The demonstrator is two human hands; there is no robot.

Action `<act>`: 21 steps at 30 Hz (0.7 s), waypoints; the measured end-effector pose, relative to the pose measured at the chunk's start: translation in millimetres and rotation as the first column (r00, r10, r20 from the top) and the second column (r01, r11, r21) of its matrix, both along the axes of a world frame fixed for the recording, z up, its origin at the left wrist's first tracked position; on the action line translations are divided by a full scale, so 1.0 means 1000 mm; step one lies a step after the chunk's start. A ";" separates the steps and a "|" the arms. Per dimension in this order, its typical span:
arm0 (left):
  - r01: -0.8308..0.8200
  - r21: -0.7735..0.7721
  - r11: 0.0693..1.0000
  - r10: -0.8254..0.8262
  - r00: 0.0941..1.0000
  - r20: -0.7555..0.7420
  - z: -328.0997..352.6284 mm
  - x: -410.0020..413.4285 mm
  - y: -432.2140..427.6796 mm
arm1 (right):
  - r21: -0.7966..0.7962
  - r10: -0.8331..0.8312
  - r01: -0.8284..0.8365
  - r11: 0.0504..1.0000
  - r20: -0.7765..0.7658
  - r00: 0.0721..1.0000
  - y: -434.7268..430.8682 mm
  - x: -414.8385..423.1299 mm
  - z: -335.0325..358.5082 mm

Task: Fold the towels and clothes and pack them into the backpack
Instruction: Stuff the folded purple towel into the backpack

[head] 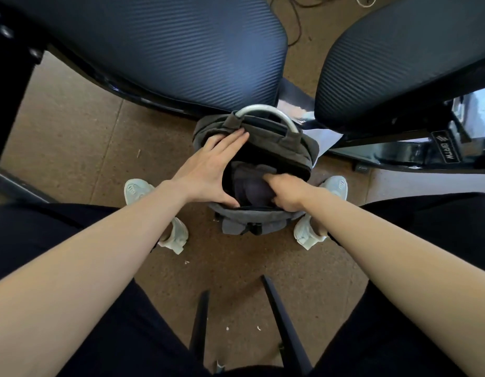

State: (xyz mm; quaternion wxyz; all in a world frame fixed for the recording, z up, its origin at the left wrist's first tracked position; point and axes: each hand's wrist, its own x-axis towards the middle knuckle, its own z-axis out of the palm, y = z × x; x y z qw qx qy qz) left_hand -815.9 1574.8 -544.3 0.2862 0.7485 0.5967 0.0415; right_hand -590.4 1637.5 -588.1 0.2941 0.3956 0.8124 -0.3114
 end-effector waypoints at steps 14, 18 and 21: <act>0.067 -0.030 0.997 -0.071 0.986 -0.152 -0.003 0.013 0.004 | 0.283 -0.036 0.016 0.959 0.063 0.997 -0.015 -0.003 -0.042; 0.063 -0.011 0.998 -0.064 0.985 -0.161 -0.003 0.015 0.006 | 0.245 -0.111 0.142 0.959 -0.136 0.984 -0.013 -0.004 -0.010; 0.035 0.017 0.999 -0.032 0.987 -0.157 0.000 0.019 0.006 | 0.310 -0.136 0.266 0.913 -0.384 0.913 -0.020 0.017 0.029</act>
